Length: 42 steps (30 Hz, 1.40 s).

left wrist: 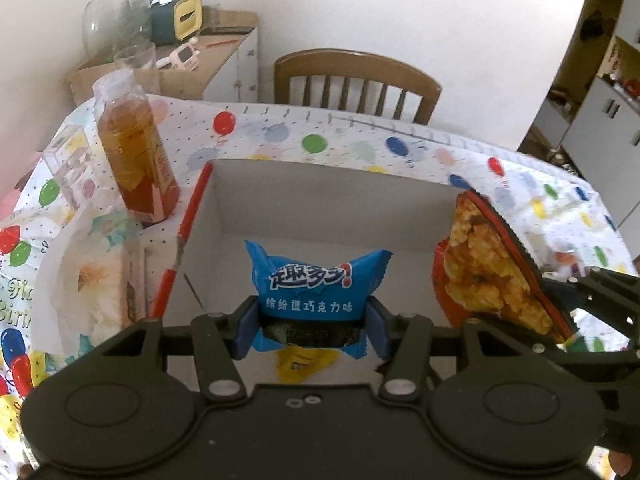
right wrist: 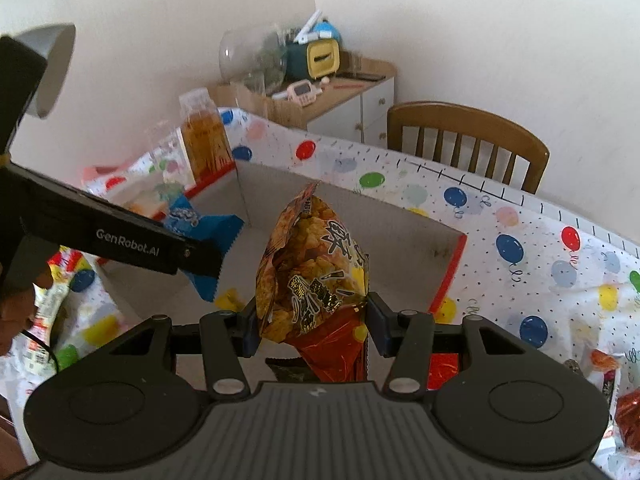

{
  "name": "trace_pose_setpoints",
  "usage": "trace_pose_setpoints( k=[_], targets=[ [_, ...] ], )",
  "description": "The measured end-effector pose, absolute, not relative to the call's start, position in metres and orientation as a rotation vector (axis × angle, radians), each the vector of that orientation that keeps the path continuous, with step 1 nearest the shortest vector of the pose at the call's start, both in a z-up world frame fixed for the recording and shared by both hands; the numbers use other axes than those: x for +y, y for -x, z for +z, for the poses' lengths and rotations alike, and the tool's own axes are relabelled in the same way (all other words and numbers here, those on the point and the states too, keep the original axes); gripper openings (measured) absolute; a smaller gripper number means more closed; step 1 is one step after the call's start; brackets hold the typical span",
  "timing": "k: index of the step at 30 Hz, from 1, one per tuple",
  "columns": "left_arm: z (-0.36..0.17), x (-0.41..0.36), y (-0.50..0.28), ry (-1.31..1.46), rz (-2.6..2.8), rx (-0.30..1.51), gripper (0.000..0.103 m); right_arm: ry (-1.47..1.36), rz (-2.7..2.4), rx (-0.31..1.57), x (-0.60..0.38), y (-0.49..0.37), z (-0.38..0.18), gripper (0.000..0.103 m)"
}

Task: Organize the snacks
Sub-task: 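Carry the blue packet and red-gold chip bag with both grippers into the box, then open both grippers to release the blue packet and chip bag in the box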

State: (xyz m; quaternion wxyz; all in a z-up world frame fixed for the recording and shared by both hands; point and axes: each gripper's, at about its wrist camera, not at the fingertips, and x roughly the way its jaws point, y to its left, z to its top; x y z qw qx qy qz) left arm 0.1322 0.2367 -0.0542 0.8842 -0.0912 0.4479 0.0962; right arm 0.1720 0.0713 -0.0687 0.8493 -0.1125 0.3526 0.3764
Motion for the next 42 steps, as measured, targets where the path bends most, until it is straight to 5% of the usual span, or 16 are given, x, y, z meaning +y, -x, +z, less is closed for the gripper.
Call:
trace_pose_setpoints(
  k=[29,38,42],
  targets=[
    [-0.116,0.241,-0.177,0.15,0.231,1.097,0.054,0.37,0.767,0.839,0.104,-0.182,-0.11,0.053],
    [-0.112,0.241,-0.173,0.153,0.232,1.076,0.064,0.317,0.772,0.833,0.096,-0.18,-0.101,0.055],
    [-0.105,0.24,-0.167,0.15,0.233,1.057,0.074,0.283,0.77,0.814,0.087,-0.177,-0.093,0.067]
  ],
)
